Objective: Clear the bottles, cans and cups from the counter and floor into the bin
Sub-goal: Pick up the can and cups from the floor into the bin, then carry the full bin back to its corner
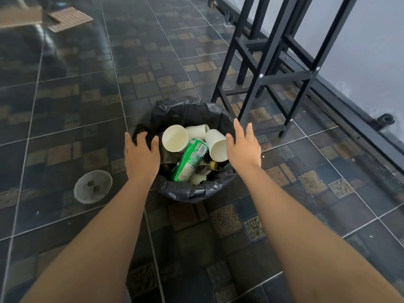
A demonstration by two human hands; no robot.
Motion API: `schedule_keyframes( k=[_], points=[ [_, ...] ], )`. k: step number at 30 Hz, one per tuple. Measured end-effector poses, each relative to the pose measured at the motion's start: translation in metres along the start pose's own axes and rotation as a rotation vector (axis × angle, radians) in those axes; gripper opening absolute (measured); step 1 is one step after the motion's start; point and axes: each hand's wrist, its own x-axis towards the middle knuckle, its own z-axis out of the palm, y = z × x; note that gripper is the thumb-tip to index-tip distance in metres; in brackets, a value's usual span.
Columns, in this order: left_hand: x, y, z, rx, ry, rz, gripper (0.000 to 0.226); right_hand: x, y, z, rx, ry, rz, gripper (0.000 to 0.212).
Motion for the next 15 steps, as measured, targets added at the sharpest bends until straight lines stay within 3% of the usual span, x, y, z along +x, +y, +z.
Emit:
schedule_keyframes(
  k=[3, 7, 15],
  points=[
    [0.000, -0.001, 0.003, -0.180, -0.004, -0.085, 0.042, -0.003, 0.002, 0.005, 0.152, -0.085, 0.043, 0.051],
    [0.004, -0.005, 0.004, -0.306, 0.028, -0.069, 0.033, -0.005, 0.000, 0.009, 0.431, -0.034, 0.148, 0.051],
    [0.007, -0.011, 0.010, -0.596, 0.024, -0.186, 0.048, -0.006, 0.000, 0.005, 0.667, -0.120, 0.242, 0.066]
  ],
)
